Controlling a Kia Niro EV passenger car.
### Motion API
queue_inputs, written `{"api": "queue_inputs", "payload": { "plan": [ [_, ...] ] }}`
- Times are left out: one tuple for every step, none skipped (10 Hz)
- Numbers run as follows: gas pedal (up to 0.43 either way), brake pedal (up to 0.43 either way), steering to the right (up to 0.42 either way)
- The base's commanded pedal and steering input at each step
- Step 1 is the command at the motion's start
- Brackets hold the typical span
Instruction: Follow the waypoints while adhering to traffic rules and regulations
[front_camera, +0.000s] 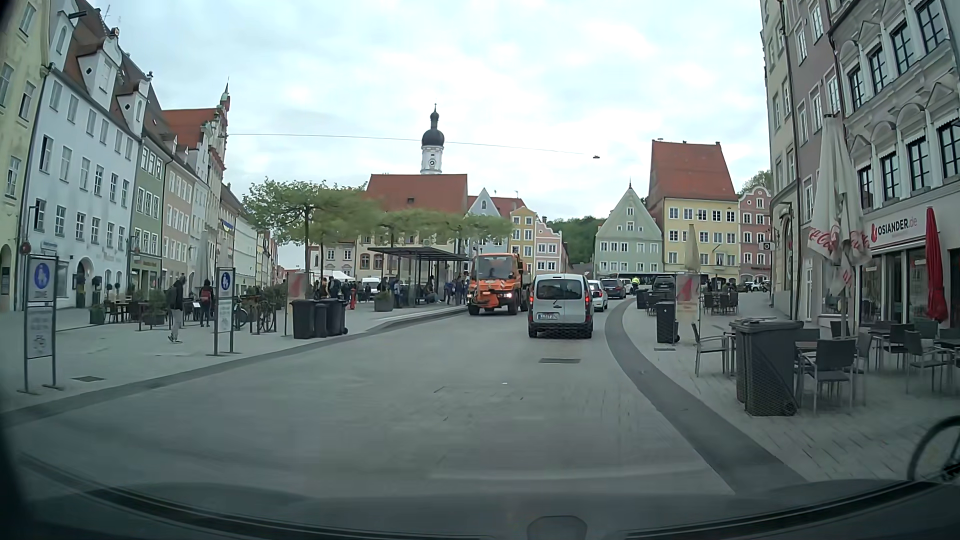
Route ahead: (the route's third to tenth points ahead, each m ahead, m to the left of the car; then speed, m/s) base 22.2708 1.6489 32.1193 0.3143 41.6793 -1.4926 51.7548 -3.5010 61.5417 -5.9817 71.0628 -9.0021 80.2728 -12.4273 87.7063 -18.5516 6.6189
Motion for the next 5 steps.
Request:
{"api": "queue_inputs", "payload": {
  "plan": [
    [0.079,0.0,0.038],
    [0.079,0.0,0.038],
    [0.079,0.0,0.038],
    [0.079,0.0,0.038],
    [0.079,0.0,0.036]
  ]
}}
